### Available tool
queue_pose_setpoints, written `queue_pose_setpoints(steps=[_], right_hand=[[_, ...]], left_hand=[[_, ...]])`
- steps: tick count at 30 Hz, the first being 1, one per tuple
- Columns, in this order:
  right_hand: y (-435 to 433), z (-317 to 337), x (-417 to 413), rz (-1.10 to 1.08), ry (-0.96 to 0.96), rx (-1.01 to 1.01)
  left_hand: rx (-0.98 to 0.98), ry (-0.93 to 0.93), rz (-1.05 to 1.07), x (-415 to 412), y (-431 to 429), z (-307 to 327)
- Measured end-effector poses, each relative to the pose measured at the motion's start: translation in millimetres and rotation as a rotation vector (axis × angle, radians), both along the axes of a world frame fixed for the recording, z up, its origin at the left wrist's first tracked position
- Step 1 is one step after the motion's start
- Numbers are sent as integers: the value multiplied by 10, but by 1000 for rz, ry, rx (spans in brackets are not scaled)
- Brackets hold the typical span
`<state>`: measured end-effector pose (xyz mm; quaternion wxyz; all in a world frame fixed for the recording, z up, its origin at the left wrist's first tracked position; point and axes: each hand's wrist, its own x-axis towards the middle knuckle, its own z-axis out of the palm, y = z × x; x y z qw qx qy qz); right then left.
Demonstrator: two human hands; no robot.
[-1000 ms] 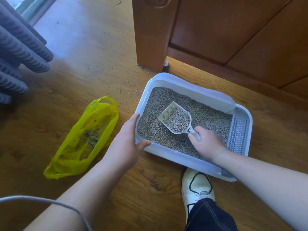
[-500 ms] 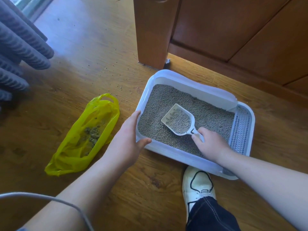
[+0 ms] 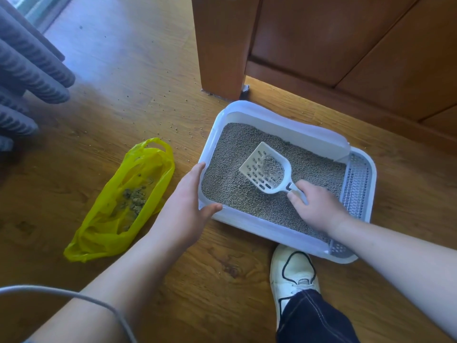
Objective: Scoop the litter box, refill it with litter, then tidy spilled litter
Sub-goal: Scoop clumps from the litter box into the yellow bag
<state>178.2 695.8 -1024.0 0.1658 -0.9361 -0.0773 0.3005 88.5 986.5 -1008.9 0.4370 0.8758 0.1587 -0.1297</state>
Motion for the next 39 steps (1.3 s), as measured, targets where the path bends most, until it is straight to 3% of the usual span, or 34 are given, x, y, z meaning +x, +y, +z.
queue_pose_setpoints(steps=[14, 22, 30, 34, 39], right_hand=[[91, -55, -35, -141, 52, 18], [149, -13, -35, -506, 274, 187], [364, 200, 101, -1002, 584, 479], [485, 152, 204, -1133, 623, 500], [627, 13, 493, -1144, 566, 499]], left_hand=[[-4, -5, 1, 1, 5, -14], [-1, -10, 5, 4, 19, -63], [-2, -17, 8, 10, 19, -64], [-10, -19, 11, 10, 16, -63], [-5, -14, 3, 3, 25, -69]])
